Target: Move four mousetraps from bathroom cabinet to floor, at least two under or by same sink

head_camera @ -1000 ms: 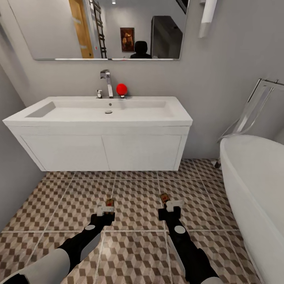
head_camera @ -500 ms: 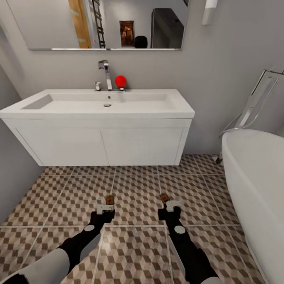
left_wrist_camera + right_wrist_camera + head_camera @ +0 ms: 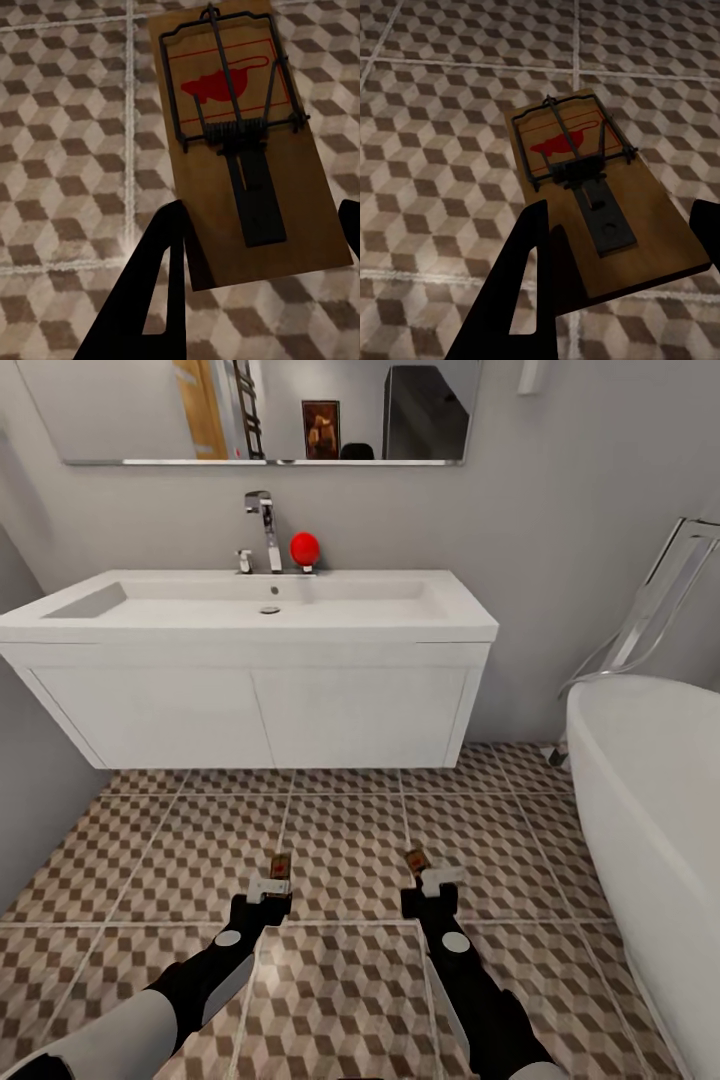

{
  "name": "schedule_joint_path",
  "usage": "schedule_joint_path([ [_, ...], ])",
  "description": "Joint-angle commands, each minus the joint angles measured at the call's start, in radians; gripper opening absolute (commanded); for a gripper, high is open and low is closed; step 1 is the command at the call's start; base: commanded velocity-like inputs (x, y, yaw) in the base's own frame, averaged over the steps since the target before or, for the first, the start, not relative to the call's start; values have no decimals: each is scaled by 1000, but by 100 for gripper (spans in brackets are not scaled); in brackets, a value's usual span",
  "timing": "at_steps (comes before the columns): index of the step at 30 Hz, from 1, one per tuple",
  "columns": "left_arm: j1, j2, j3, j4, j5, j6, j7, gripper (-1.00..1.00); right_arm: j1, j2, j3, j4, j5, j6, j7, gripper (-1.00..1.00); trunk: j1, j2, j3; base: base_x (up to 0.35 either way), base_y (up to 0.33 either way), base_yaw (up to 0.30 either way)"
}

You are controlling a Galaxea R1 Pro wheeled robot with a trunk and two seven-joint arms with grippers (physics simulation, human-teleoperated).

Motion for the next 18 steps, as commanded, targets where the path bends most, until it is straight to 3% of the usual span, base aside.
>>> schedule_joint_path([
  [1, -1, 1, -9, -1, 6, -3, 12, -100, 0, 0, 2, -2, 10, 9, -6, -100, 4, -8, -4, 0, 0, 0],
  [9, -1, 1, -9, -1, 5, -3, 12, -100, 0, 0, 29, -2, 11, 12, -9, -100, 34, -64, -33, 0, 0, 0],
  [18, -1, 1, -9, -2, 5, -3, 12, -100, 0, 0, 32, -2, 13, 11, -9, -100, 69, -127, -74, 0, 0, 0],
])
